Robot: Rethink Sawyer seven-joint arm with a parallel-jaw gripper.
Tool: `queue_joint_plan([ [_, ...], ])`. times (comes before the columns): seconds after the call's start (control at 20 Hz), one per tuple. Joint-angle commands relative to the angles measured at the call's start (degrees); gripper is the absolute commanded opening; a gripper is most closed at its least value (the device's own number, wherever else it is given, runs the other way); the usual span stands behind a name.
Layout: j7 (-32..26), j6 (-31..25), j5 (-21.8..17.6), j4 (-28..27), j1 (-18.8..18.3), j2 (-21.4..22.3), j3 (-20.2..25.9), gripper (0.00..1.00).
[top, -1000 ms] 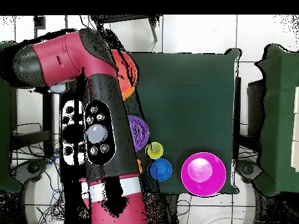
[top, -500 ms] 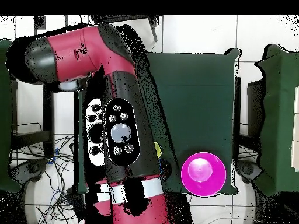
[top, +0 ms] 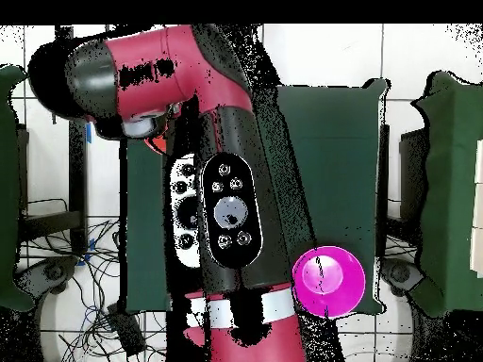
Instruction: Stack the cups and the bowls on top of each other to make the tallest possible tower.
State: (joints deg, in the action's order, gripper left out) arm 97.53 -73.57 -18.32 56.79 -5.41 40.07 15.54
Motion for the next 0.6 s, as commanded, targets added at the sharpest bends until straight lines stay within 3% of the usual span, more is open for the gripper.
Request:
queue_joint_plan([
  [0.05, -26.3, -9.3, -7.4, -9.0, -4.0, -5.0, 5.7, 1.0],
  [0.3, -30.0, -8.1, -9.5, -14.4, -5.2, -8.6, 6.9, 1.0],
  [0.6, -36.5, -7.9, -13.0, -25.1, -6.1, -14.6, 9.6, 1.0],
])
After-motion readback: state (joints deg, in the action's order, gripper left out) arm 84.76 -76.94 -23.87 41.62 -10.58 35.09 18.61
